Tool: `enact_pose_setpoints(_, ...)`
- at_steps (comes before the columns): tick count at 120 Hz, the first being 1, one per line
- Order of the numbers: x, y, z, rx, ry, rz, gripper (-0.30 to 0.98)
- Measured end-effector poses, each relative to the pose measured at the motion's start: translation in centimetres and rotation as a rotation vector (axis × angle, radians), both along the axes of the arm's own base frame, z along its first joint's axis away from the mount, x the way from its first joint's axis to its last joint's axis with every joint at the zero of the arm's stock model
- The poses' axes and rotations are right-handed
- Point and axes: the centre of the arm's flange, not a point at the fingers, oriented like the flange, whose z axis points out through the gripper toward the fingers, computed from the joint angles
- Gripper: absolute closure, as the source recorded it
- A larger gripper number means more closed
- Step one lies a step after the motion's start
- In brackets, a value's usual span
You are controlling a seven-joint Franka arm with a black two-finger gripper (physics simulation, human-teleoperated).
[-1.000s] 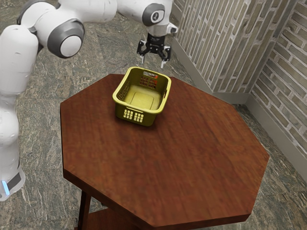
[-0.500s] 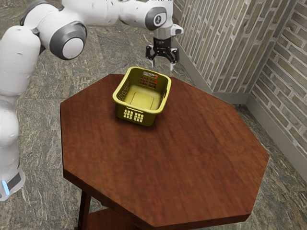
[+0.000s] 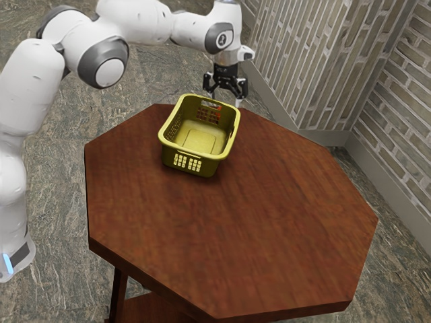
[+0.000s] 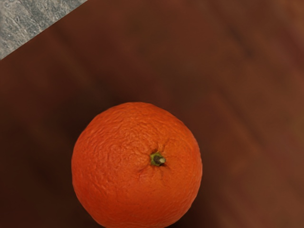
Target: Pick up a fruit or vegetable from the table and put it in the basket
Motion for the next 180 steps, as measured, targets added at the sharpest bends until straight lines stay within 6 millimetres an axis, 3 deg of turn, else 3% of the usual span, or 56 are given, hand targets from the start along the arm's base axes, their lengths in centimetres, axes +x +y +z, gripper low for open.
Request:
enact_pose_setpoints(137,1.1,1.6,-4.6,0.038,0.009,0.026,0.06)
enact_pose_setpoints(158,1.2,1.6,-4.7,0.04,0.008,0.029,0.14)
enact_pose_setpoints(180,1.1,1.8,-4.7,0.069,0.024,0.019,0.33)
